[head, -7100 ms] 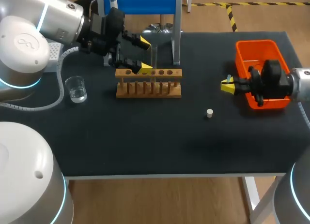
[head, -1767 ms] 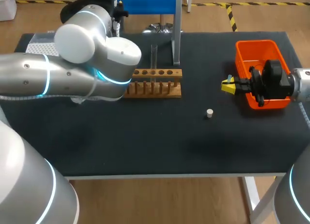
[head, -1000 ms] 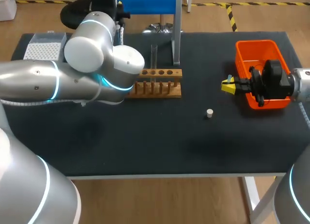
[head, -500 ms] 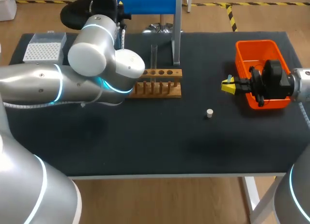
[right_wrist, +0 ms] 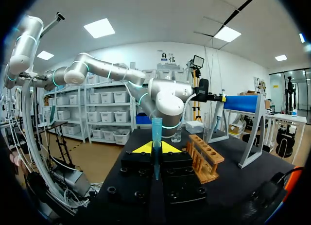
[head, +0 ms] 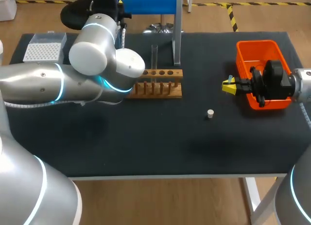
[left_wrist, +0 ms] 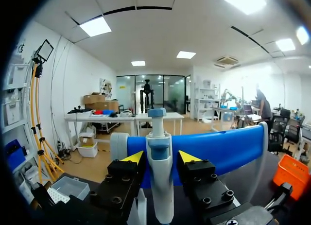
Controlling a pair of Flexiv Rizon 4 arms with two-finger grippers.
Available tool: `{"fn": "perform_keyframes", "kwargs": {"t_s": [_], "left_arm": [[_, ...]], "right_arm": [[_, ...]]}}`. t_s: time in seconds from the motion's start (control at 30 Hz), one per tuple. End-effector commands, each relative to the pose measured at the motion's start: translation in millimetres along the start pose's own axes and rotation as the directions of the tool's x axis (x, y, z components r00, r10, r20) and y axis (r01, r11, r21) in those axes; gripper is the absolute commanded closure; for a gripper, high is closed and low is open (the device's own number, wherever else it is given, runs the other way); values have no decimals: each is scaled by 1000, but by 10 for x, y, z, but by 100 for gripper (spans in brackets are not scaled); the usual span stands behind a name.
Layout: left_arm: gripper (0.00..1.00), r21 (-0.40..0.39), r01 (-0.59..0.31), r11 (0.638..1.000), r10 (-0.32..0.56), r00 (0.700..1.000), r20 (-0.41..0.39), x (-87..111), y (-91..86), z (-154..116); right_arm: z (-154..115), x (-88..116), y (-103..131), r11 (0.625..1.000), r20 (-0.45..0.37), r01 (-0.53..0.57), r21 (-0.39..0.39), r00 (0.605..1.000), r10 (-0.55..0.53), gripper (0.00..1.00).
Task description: Invert the test tube, pick up the pipette, mount the tip to pipette, aspirate from beaker and dispense into the tube, eject the tip, return the pipette, and cap with the stopper.
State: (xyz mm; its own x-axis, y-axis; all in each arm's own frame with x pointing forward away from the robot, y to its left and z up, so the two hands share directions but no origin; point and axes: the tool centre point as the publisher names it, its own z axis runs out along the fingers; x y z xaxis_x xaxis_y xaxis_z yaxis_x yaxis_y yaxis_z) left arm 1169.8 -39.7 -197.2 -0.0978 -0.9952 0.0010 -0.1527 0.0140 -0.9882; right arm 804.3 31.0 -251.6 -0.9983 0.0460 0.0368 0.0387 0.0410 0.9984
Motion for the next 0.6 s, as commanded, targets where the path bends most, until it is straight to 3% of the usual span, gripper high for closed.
{"fn": "perform_keyframes", "kwargs": {"t_s": [0.03,0.6], "left_arm": [[60,7,3,1000,-4,1000,2,13,26,40],[61,3,13,1000,-13,1000,1,7,64,70]], "right_arm": [[0,10,3,1000,2,1,1,1000,-1,100],[0,10,3,1000,2,1,1,1000,-1,100]]}}
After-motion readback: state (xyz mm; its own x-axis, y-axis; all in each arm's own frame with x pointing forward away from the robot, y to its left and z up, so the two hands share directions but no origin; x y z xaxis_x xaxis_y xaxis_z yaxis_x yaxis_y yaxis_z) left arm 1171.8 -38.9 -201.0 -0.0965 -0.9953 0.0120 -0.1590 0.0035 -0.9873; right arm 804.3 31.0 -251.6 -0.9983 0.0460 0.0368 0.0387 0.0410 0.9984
